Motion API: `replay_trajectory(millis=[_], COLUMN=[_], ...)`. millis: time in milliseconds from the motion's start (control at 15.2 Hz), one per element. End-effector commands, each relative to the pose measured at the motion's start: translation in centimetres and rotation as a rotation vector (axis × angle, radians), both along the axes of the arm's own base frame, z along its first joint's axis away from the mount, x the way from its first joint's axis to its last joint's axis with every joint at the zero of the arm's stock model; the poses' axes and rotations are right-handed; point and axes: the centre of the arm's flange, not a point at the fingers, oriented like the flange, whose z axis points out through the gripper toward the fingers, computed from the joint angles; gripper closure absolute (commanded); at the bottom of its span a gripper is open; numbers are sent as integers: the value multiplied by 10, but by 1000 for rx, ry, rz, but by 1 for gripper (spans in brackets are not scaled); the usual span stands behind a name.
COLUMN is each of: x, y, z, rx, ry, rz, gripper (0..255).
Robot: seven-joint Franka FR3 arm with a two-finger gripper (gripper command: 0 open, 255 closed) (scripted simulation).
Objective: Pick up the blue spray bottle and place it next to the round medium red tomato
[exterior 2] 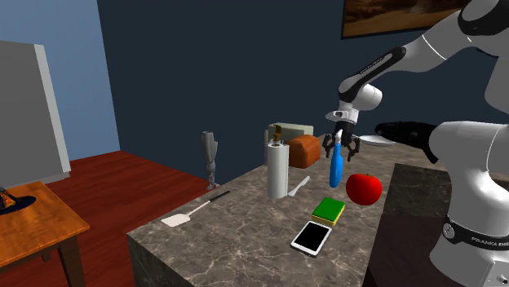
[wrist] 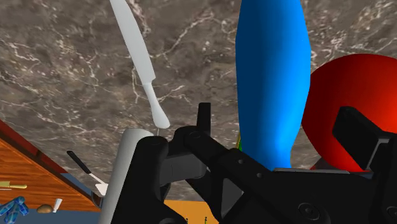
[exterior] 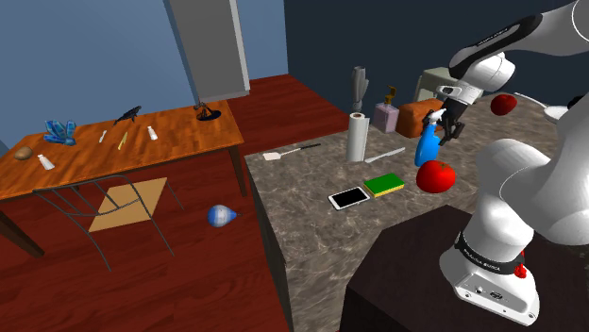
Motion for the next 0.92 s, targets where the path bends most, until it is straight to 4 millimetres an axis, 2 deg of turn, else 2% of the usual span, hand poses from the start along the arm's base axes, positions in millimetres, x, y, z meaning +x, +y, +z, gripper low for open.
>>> replay_trajectory(millis=[0,66,330,858], x=[0,0,-11,-11], y=[0,1,-19,-19], z=[0,0,45,45], rx=[0,0,0,0], ry=[0,0,0,0], rz=[0,0,0,0], gripper=[0,0,0,0])
